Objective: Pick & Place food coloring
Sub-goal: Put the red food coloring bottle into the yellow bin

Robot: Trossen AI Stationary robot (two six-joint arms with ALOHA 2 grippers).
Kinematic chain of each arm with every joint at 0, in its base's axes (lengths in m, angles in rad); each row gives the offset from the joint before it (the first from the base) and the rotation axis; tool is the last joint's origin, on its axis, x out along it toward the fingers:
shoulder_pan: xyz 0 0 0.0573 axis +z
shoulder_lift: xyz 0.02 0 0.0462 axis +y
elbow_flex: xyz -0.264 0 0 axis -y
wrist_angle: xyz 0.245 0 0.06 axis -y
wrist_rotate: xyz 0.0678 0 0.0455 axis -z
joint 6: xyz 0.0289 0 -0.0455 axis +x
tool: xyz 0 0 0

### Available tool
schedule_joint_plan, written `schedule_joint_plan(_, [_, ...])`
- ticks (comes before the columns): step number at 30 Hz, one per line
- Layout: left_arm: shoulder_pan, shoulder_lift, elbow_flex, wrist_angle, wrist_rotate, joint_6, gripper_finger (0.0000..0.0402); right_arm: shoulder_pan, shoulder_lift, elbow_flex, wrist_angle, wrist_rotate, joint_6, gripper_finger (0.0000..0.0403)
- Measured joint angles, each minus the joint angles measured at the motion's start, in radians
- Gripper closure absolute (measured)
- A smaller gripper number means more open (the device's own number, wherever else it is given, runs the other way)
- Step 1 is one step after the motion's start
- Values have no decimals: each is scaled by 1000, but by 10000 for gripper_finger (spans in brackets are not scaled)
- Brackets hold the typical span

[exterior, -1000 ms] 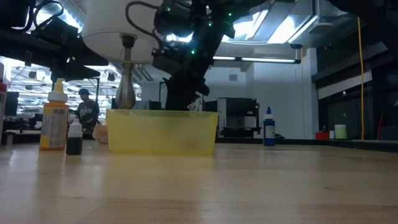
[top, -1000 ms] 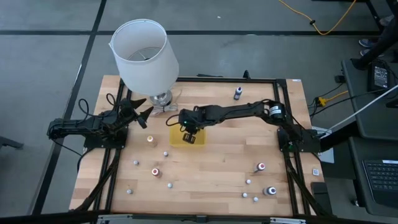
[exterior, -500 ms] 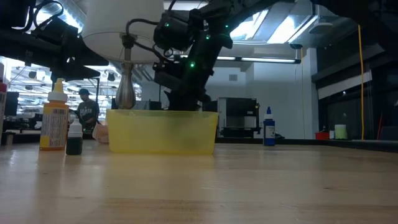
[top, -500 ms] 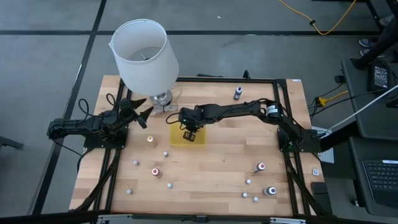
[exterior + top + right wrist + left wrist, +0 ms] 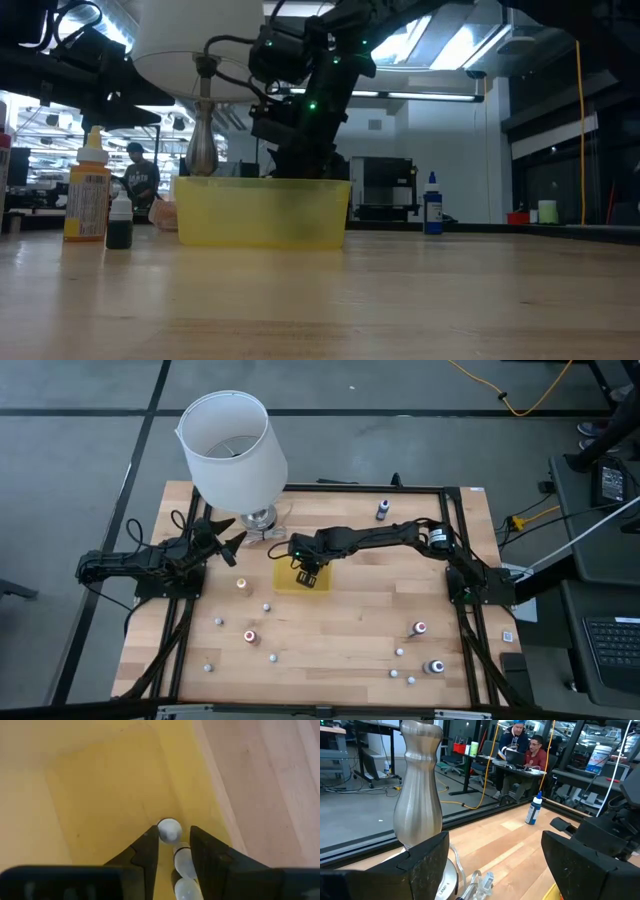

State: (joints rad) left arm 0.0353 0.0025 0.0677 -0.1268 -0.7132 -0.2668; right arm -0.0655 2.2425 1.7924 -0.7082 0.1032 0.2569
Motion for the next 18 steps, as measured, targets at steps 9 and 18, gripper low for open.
schedule_joint_plan(9, [0, 0, 0, 0, 0, 0, 91, 9, -36, 1, -18, 1, 29, 289])
schedule_joint_plan(18, [0, 0, 0, 0, 0, 0, 89, 45, -158, 2, -44, -36, -52, 289])
